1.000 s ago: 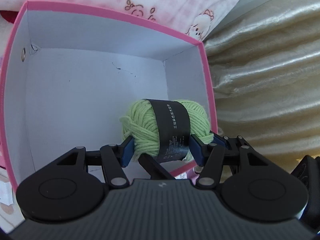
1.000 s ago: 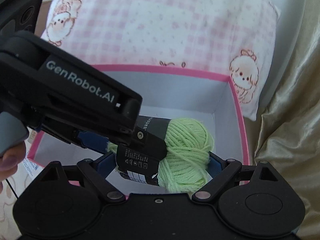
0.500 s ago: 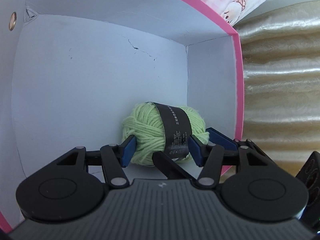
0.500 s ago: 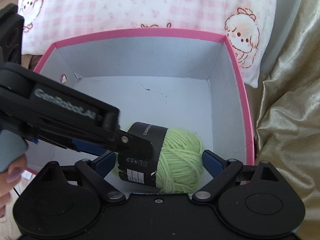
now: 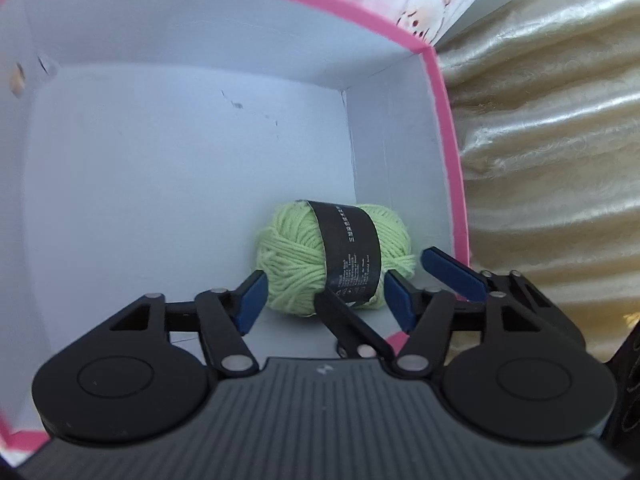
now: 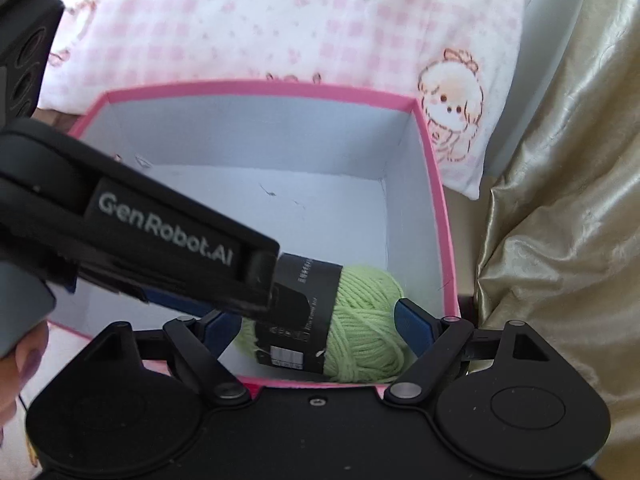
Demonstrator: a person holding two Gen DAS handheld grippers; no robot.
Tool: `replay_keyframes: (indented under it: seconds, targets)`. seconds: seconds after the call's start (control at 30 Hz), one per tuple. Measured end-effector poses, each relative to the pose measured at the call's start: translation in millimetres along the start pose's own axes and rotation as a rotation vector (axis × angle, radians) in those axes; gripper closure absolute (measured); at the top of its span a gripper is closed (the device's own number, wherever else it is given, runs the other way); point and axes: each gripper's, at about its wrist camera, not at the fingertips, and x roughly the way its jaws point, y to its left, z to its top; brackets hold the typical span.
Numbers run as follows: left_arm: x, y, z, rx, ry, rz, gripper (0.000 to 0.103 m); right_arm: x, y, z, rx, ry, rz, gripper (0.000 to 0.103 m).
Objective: Organize objects
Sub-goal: 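Carry the yarn ball into the pink box and open the left gripper, then withdraw the left tool and move it toward the white soap bar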
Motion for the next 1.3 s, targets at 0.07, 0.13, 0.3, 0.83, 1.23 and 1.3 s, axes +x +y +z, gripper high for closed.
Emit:
replay_keyframes:
  seconds: [0.07,0.13,0.3,0.83,1.23,1.3]
  targets:
    - [-20,-8,-5,0.047,-0.031,0.056,0.028,-17,7,-6,-0.025,-0.038,0.009,0.013]
    - [-43,-14,-10,0.092,-0.049,0.101,0.027,-30,14,-11,-0.048,-0.066,0.011,0.013]
    - [-95,-19,-29,0.161,-0.058,0.165,0.027,-66,32,-19,-0.048,-0.121,0.067,0.013]
    - [-273,30,-85,0.216,-0.179,0.251,0.022,-177,95,-15,-0.104,-0.201,0.344,0.013]
    - [-262,98,-122,0.164,-0.168,0.294,0.022,-156,155,-20,-0.2,-0.107,0.481,0.012]
    - [-253,109,-125,0.161,-0.162,0.296,0.022,-145,163,-23,-0.21,-0.086,0.477,0.012]
